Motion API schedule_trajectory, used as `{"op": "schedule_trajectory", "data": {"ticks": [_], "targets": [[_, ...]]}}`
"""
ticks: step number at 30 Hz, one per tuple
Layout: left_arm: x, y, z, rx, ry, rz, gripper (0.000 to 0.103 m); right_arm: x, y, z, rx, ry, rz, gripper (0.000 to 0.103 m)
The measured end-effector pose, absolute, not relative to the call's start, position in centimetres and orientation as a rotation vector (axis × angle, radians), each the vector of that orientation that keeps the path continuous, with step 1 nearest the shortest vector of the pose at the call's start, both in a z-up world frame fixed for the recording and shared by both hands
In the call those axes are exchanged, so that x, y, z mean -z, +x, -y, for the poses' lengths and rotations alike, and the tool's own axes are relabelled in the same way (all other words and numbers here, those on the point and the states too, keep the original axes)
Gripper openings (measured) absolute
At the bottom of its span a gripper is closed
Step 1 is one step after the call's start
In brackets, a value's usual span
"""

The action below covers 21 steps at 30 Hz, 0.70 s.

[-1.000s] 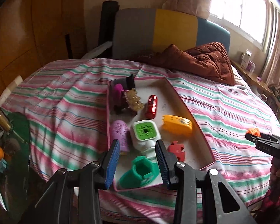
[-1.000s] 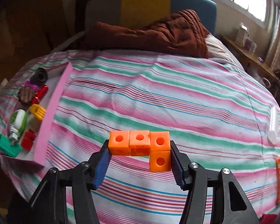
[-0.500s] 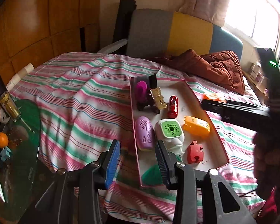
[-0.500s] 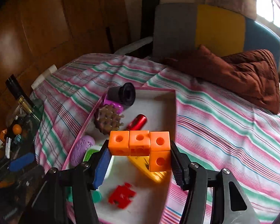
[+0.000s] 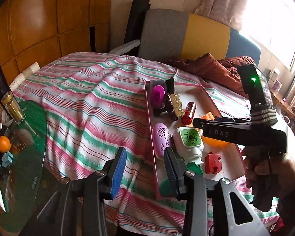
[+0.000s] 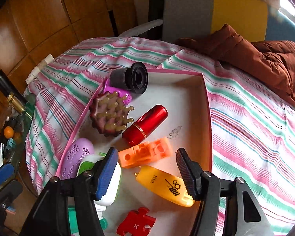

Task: Organize rigid objects
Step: 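Carry the orange cube block into the tray and open the right tool, then withdraw the right tool from the tray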

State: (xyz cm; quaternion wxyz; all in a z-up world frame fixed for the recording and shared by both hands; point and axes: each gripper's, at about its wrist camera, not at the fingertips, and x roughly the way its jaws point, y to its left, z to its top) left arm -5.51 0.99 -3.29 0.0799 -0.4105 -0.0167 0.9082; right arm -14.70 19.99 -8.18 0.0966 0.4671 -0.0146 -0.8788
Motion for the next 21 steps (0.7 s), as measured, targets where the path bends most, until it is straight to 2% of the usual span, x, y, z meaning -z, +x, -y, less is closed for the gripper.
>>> {"op": "schedule_trajectory", "data": {"ticks": [14, 18, 20, 21], "targets": [[2.6, -4.6, -1.6, -2.782, -1.191, 0.006, 0.041, 4.9, -9.3, -20.5, 2.785, 1.251, 0.051, 0.082], [2.0, -3.9, -2.0, -2.816, -1.154, 0.005, 0.041, 4.3, -6.7, -21.0, 2.862, 1.230, 0.060, 0.082], [1.6, -3.7, -1.9, -2.835, -1.142, 0.021, 0.043, 4.2, -5.4, -21.4, 2.904, 1.220, 0.074, 0.082], [1.5, -3.5, -1.9, -2.845, -1.134, 0.027, 0.050, 4.1, -4.6, -21.6, 2.929, 1.214, 0.086, 0.082]]}}
